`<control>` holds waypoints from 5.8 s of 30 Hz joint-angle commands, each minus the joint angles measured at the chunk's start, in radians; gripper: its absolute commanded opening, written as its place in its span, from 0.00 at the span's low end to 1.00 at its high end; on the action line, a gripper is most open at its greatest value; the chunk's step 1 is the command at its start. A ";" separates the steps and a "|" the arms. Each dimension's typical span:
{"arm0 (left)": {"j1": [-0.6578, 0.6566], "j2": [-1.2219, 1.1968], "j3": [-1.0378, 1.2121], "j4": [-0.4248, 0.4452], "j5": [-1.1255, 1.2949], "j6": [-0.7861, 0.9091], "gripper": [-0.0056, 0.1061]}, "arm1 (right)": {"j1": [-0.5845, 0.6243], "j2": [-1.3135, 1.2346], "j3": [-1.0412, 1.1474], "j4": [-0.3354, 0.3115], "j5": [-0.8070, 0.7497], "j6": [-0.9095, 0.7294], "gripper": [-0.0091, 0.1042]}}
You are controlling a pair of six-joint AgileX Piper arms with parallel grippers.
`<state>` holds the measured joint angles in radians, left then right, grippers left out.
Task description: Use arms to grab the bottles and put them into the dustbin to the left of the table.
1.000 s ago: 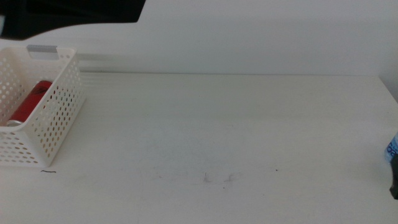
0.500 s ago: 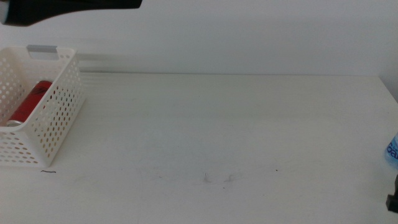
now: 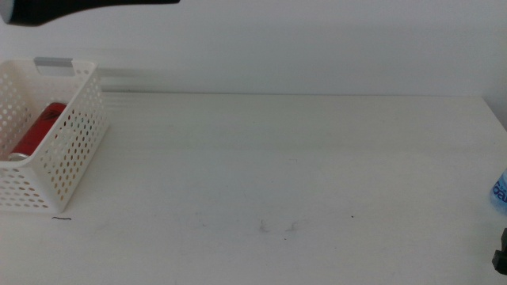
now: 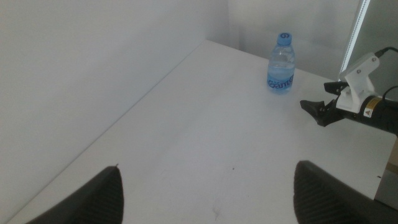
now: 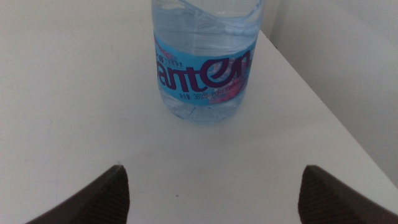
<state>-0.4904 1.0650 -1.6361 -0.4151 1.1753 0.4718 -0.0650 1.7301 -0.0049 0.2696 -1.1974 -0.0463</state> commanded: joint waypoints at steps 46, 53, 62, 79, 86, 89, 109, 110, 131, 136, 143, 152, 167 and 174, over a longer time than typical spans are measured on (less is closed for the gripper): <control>-0.005 -0.006 0.001 -0.003 -0.023 -0.001 0.89 | -0.105 0.285 -0.442 -0.059 -0.024 -0.090 0.85; -0.005 -0.006 0.001 -0.003 -0.023 -0.001 0.89 | -0.057 0.288 -0.467 -0.086 -0.024 -0.104 0.08; -0.005 -0.006 0.001 -0.003 -0.023 -0.001 0.89 | 0.395 0.232 -0.797 -0.090 0.145 -0.107 0.06; -0.005 -0.006 0.001 -0.003 -0.022 -0.001 0.89 | 0.655 0.610 -1.352 -0.278 0.519 -0.077 0.25; -0.005 -0.006 0.001 -0.003 -0.025 -0.001 0.89 | 0.653 0.476 -1.352 -0.270 1.027 0.046 0.89; -0.005 -0.006 0.001 -0.003 -0.025 -0.001 0.89 | 0.650 0.352 -1.352 -0.270 1.330 0.066 0.88; -0.005 -0.006 0.001 -0.003 -0.026 -0.001 0.89 | 0.641 -0.552 -1.351 -0.323 2.110 0.137 0.85; -0.005 -0.006 0.001 -0.003 -0.026 -0.001 0.89 | 0.641 -0.557 -1.351 -0.321 2.110 0.137 0.85; -0.147 -0.018 1.067 0.476 -1.627 -0.343 0.89 | 0.641 -0.557 -1.351 -0.320 2.110 0.137 0.85; -0.118 0.252 1.354 0.340 -2.042 -0.383 0.89 | 0.641 -0.557 -1.351 -0.320 2.111 0.137 0.85; -0.118 0.563 1.356 0.255 -2.347 -0.390 0.89 | 0.641 -0.557 -1.351 -0.318 2.111 0.137 0.85; -0.118 0.749 1.235 0.240 -2.396 -0.444 0.89 | 0.641 -0.557 -1.351 -0.318 2.111 0.137 0.85; -0.066 0.902 0.948 0.274 -2.196 -0.426 0.89 | 0.641 -0.557 -1.351 -0.318 2.111 0.137 0.85; -0.032 0.980 0.858 0.353 -2.157 -0.480 0.89 | 0.641 -0.557 -1.351 -0.318 2.111 0.137 0.85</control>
<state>-0.5311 2.0280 -0.7589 -0.0812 -0.9858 0.0184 0.5821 1.1802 -1.3589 -0.0402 0.9174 0.0933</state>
